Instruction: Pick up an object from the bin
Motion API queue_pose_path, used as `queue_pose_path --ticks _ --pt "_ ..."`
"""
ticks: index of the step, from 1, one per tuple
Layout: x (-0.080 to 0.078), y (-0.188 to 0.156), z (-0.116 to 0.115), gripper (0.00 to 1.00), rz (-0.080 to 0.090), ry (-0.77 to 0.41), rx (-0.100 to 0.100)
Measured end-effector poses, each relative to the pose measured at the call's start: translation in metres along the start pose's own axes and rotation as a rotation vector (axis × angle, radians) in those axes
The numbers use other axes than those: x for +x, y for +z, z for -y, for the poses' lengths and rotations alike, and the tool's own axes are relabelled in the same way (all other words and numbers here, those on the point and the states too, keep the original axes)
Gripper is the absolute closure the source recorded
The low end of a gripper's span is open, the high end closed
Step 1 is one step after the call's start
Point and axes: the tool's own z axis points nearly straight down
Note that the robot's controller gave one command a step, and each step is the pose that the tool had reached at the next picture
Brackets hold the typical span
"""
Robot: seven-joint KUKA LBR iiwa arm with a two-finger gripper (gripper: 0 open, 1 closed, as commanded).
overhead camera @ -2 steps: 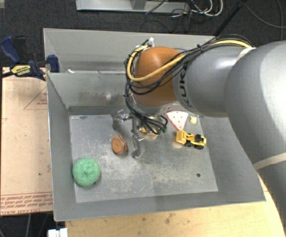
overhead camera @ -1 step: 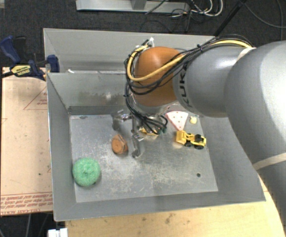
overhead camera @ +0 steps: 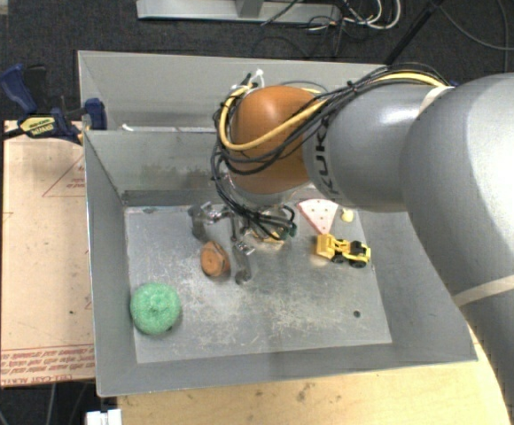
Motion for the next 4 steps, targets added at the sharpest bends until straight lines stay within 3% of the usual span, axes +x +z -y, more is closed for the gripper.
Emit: queue_pose_path --ticks 1,2,3,4 --pt "-0.017 0.000 -0.037 1.00 0.001 -0.098 -0.004" --pt "-0.017 0.000 -0.037 1.00 0.001 -0.097 -0.004" --pt "0.005 0.000 -0.037 1.00 0.002 -0.171 -0.004" --pt "-0.019 0.000 -0.034 1.00 0.001 -0.044 -0.003"
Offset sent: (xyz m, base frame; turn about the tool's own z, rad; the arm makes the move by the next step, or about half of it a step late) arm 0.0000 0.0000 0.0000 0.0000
